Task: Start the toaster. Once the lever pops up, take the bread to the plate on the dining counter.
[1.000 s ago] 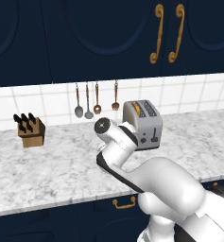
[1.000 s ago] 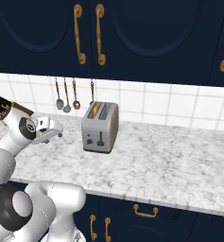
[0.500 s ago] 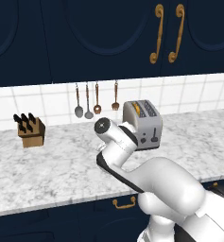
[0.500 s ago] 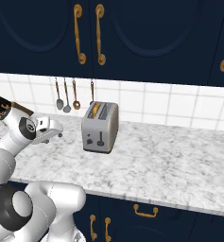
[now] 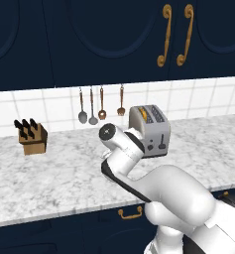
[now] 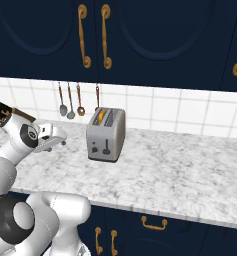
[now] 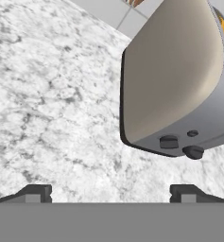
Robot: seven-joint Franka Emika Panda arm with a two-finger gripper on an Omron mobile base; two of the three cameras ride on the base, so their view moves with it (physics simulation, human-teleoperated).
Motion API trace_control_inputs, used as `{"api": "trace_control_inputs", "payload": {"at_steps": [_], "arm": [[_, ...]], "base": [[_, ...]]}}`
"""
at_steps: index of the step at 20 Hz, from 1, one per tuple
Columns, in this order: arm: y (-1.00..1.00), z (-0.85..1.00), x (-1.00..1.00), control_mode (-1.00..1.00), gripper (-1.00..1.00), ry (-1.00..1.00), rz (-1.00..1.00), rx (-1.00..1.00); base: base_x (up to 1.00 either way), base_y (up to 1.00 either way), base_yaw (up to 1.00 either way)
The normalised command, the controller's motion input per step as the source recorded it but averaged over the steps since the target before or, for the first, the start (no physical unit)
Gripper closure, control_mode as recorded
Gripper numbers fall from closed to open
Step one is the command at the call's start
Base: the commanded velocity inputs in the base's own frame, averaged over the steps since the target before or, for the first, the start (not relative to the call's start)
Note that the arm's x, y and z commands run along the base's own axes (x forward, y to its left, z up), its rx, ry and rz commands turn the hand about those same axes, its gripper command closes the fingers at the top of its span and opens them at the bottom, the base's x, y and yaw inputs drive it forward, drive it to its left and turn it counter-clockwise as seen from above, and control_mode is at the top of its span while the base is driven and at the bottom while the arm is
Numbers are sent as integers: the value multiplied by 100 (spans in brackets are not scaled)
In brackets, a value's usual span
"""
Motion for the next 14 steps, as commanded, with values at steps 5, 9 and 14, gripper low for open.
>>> {"api": "trace_control_inputs", "payload": {"at_steps": [5, 9, 14], "arm": [[0, 0, 0, -100, -100, 0, 0, 0], [0, 0, 0, -100, -100, 0, 0, 0], [0, 0, 0, -100, -100, 0, 0, 0]], "base": [[0, 0, 0], [0, 0, 0], [0, 0, 0]]}}
